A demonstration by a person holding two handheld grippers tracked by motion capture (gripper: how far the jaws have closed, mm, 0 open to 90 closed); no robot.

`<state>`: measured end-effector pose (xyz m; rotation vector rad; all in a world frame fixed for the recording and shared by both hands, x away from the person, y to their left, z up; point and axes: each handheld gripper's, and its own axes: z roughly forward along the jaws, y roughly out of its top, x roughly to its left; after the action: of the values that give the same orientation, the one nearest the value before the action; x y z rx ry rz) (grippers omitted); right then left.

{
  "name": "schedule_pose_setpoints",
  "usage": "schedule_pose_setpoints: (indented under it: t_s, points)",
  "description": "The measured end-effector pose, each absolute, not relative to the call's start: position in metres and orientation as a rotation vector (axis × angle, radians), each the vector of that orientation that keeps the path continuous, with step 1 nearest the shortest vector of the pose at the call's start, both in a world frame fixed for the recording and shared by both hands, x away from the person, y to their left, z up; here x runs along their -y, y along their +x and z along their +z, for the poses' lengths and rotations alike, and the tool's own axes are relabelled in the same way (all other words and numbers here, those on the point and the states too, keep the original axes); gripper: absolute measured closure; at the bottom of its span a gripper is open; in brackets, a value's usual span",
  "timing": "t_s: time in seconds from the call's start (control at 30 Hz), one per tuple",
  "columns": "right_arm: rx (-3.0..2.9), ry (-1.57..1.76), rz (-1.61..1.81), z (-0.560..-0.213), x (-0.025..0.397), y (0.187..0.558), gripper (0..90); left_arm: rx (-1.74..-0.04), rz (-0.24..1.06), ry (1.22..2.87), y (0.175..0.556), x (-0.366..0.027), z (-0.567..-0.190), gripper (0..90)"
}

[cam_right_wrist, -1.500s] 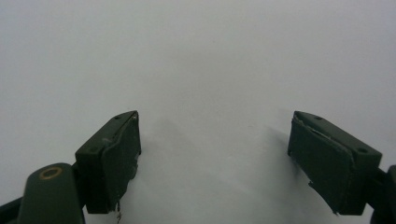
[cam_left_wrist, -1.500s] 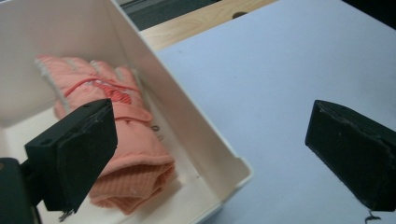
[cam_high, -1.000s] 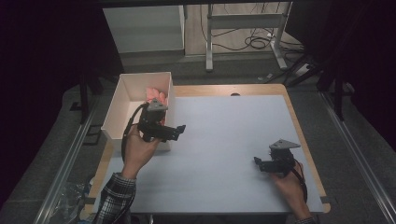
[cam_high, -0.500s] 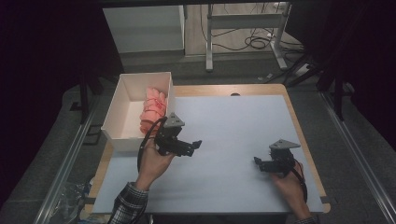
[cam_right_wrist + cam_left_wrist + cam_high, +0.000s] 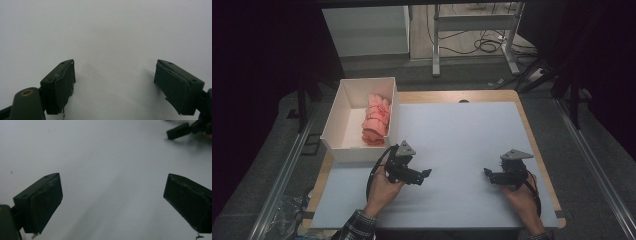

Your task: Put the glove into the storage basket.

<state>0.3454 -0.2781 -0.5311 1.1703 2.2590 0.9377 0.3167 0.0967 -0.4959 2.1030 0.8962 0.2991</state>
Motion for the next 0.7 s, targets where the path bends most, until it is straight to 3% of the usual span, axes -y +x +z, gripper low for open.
schedule_pose_setpoints:
  t_s: [0.43, 0.7]
  points:
    - [-2.259, 1.170, 0.937, -0.531, 0.278, 0.345, 17.5, -0.952, 0.294, 2.195, 0.309, -0.098, -0.545, 2.4]
    - [-2.260, 1.172, 0.939, -0.531, 0.278, 0.345, 17.4, -0.934, 0.321, 2.220, 0.308, -0.095, -0.548, 0.1]
